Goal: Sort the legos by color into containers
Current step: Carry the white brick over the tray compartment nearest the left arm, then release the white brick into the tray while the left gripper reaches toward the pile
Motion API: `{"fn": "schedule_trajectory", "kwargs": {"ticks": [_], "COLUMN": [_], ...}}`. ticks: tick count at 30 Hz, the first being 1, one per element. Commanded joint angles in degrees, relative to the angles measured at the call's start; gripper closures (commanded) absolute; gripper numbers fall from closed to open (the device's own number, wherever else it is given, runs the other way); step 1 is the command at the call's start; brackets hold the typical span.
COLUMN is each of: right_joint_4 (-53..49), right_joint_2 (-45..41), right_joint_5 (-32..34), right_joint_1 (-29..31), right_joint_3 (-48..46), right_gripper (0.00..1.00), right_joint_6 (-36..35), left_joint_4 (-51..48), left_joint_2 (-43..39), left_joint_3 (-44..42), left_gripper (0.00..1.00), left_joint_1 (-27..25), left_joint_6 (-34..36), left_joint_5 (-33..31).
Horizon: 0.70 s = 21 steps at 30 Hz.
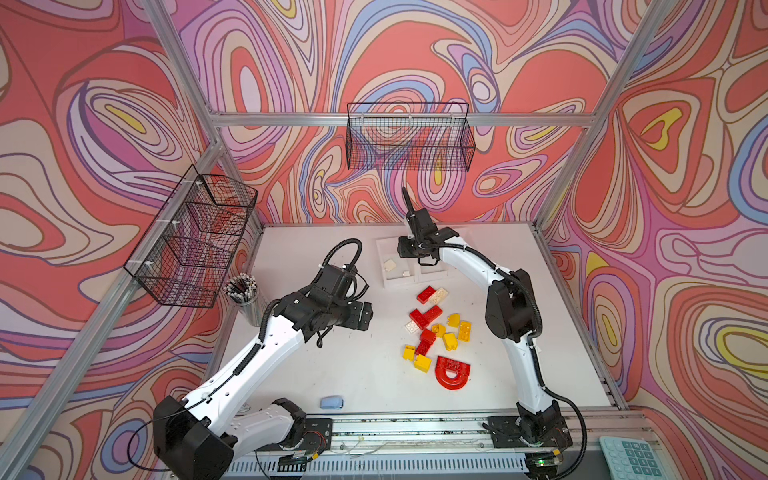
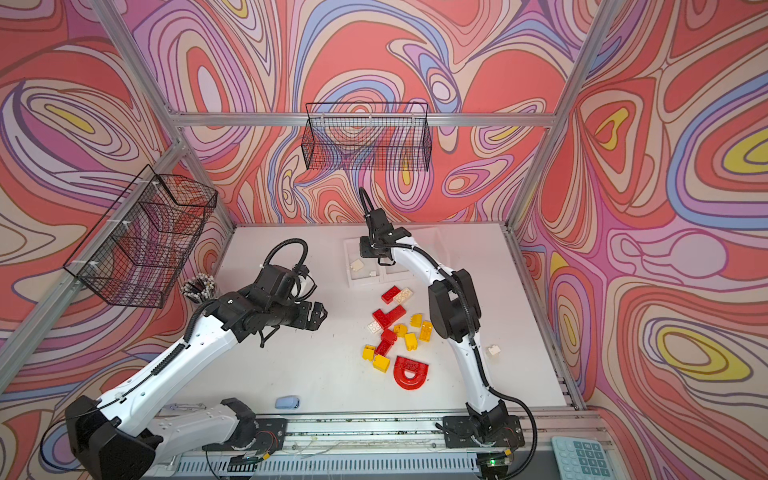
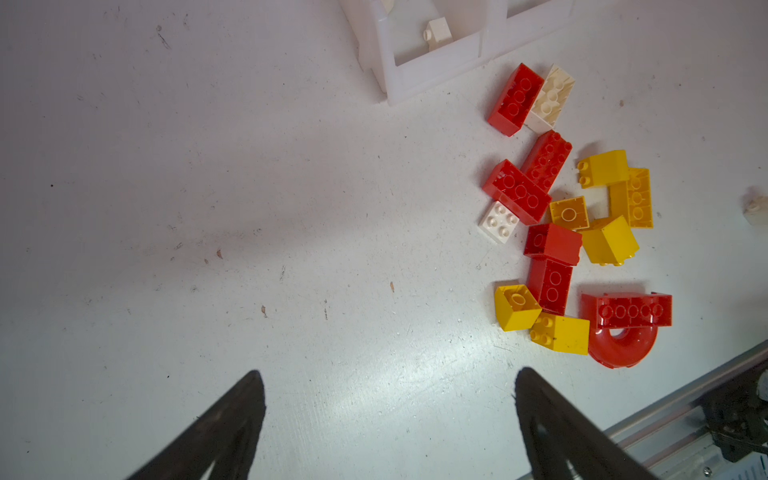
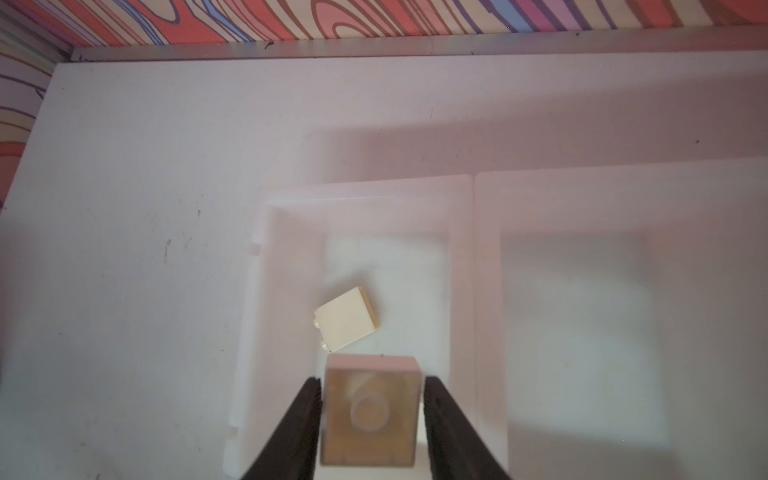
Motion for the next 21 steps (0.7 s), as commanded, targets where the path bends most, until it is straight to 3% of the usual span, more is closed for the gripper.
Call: {"fn": "schedule_trajectory", "kwargs": {"ticks": [1, 6, 10, 15, 21], "right_joint_4": [-1.0, 0.88, 4.3, 11.71, 19.97], "right_joint_2": [0.42, -4.22, -11.41, -25.12, -43.45], "right_joint_5": [-0.39, -1.61, -2.42, -3.94, -11.99], "right_joint_1": [0.16, 0.16, 0.1, -1.8, -10.78], "right_joint_3": [1.75, -1.45, -9.61, -29.35, -54.78], "right_gripper": [0.42, 0.35, 0.33, 0.31, 0.31], "right_joint_6": [-1.01, -1.64, -1.47, 1.63, 6.03], "left_joint_4": [-1.27, -0.47, 0.02, 2.25, 8.47], "left_joint_2": [0.36, 2.28, 5.75, 12.73, 21.01], "left_joint_3": [-0.63, -0.53, 0.85, 2.93, 6.26], "left_gripper": [0.06, 0.08, 0.1, 0.11, 0.13], "left_joint_1": [-0.29, -1.93, -5.91, -9.08, -12.05], "left_joint_6": [1.25, 1.61, 0.46, -3.54, -3.93], "left_joint_5": [0.8, 1.46, -0.1, 1.46, 3.52]}}
